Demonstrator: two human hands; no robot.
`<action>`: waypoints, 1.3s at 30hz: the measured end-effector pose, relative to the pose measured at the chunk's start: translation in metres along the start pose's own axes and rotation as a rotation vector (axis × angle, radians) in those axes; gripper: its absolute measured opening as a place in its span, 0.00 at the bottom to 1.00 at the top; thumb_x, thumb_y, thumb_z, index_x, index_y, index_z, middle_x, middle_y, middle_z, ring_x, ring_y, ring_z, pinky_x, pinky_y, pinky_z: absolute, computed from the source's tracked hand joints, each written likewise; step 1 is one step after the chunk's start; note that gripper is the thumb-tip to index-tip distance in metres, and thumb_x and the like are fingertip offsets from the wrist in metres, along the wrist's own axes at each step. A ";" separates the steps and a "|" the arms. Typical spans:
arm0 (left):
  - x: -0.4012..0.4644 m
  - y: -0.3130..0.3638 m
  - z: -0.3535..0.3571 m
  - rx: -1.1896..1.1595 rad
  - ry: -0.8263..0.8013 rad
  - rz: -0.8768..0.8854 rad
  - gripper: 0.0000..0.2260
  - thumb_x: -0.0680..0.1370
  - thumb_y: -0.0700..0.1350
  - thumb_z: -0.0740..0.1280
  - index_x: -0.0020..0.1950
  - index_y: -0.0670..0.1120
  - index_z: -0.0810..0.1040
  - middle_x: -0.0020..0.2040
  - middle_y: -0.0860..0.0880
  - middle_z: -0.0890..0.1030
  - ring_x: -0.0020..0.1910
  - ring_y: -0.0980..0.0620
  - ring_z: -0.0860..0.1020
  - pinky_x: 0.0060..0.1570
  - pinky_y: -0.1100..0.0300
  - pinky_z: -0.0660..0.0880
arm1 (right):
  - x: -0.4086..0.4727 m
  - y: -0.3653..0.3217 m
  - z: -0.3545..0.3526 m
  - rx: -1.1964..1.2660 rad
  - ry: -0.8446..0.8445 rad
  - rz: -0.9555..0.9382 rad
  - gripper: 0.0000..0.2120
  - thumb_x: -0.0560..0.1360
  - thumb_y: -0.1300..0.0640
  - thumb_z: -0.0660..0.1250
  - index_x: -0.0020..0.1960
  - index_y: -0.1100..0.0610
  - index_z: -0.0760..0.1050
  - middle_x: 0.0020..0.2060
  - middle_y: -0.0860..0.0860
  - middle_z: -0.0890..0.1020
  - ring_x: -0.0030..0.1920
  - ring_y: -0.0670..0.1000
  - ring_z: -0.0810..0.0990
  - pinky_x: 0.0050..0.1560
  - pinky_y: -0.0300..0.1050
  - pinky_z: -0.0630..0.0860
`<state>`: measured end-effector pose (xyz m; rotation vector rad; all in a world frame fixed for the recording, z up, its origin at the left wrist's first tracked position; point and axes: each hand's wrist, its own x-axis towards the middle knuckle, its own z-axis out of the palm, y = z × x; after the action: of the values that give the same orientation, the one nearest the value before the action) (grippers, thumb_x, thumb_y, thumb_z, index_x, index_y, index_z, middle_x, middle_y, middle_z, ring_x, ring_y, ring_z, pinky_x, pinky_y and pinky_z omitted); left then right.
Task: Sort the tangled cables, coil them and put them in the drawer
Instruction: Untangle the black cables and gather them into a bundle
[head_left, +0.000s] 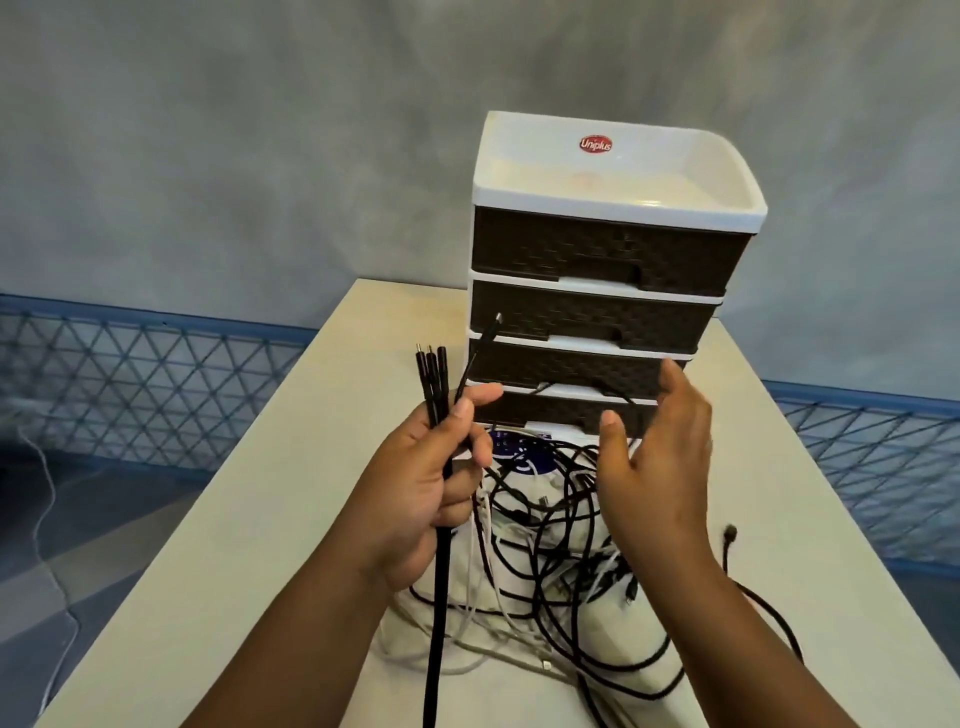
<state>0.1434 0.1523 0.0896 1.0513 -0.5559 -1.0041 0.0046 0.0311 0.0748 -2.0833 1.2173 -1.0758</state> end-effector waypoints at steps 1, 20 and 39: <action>-0.001 -0.001 0.001 0.031 -0.019 0.009 0.14 0.82 0.48 0.58 0.64 0.50 0.78 0.34 0.50 0.74 0.24 0.58 0.56 0.22 0.66 0.53 | -0.001 -0.006 -0.002 -0.028 0.073 -0.137 0.22 0.80 0.54 0.64 0.72 0.53 0.65 0.67 0.52 0.71 0.67 0.50 0.67 0.67 0.46 0.66; -0.007 0.008 0.002 0.371 -0.107 0.030 0.17 0.78 0.57 0.58 0.44 0.46 0.78 0.33 0.50 0.75 0.27 0.55 0.58 0.26 0.63 0.55 | 0.014 -0.056 -0.008 0.373 -0.561 -0.064 0.09 0.76 0.49 0.70 0.41 0.52 0.83 0.50 0.45 0.79 0.52 0.41 0.79 0.57 0.48 0.77; -0.001 0.008 -0.016 -0.031 0.102 0.053 0.15 0.78 0.57 0.61 0.38 0.48 0.66 0.28 0.52 0.59 0.24 0.57 0.56 0.23 0.65 0.58 | 0.037 -0.016 -0.002 -0.936 -0.440 -0.328 0.23 0.72 0.46 0.73 0.65 0.43 0.72 0.65 0.49 0.71 0.68 0.56 0.65 0.65 0.62 0.64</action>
<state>0.1583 0.1616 0.0901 1.0489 -0.4810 -0.9049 0.0210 0.0063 0.1014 -3.0725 1.2960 -0.0589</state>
